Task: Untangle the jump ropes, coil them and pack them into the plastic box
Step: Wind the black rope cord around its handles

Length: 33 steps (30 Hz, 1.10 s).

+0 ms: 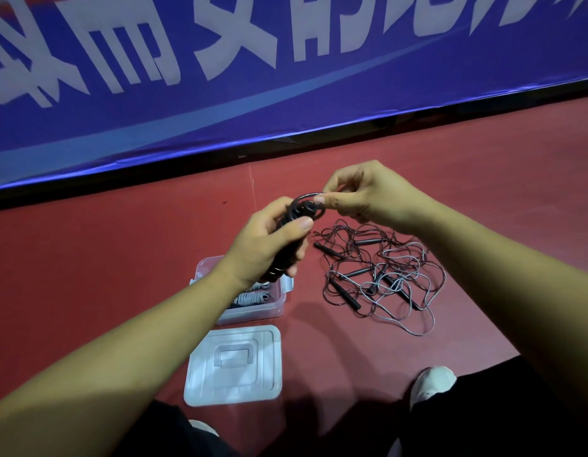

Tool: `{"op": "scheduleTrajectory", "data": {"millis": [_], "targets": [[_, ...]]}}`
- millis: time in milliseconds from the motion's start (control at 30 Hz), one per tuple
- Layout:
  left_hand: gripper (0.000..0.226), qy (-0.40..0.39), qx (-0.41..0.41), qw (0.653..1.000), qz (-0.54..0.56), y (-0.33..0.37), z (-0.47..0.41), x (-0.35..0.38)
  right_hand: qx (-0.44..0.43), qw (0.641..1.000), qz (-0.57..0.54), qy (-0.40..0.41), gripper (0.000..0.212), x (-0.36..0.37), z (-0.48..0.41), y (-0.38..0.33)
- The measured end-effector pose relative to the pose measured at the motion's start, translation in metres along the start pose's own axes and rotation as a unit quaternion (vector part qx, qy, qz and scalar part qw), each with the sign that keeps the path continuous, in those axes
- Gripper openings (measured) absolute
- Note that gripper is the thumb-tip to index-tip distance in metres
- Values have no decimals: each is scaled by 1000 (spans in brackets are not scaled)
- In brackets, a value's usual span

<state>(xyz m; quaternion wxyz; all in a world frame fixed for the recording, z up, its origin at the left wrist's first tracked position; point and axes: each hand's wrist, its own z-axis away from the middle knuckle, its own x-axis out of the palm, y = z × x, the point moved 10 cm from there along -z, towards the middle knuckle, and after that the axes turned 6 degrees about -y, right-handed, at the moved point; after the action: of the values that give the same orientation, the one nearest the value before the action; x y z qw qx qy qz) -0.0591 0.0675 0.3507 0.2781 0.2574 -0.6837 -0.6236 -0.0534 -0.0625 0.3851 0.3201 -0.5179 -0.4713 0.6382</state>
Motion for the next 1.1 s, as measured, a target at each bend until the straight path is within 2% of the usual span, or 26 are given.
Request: {"op": "scheduleTrajectory", "data": {"millis": [67,133,333,433,533,667,767,900,967,1033,1100], "targets": [[56,-8,6,994,111,0,-1,1,1,999,-35,-10,32,6,-2,0],[67,-15,7,983,184,1,-3,1,2,999,-50,-17,30,12,-4,-1],[76,6,-39,977,211,-9,-2,-9,18,998,12,-61,21,23,1,-3],[72,7,-49,976,213,-12,-1,-10,18,996,39,-72,20,22,4,-8],[50,19,-59,976,209,-14,-2,-15,18,995,67,-72,13,19,4,-12],[39,48,-83,978,183,-20,-1,-20,38,993,100,-57,5,22,2,-4],[33,67,-78,980,169,-22,-1,-29,39,994,98,-42,12,21,3,-1],[38,93,-77,980,157,-21,-1,-39,5,985,172,-16,12,8,8,-14],[32,112,-101,979,135,-24,0,-39,0,977,214,-22,13,8,9,-19],[20,127,-135,981,54,-25,1,-42,-15,961,274,-32,14,13,9,-26],[17,108,-154,975,-118,-23,0,-47,-41,933,354,-58,17,27,10,-34]]}}
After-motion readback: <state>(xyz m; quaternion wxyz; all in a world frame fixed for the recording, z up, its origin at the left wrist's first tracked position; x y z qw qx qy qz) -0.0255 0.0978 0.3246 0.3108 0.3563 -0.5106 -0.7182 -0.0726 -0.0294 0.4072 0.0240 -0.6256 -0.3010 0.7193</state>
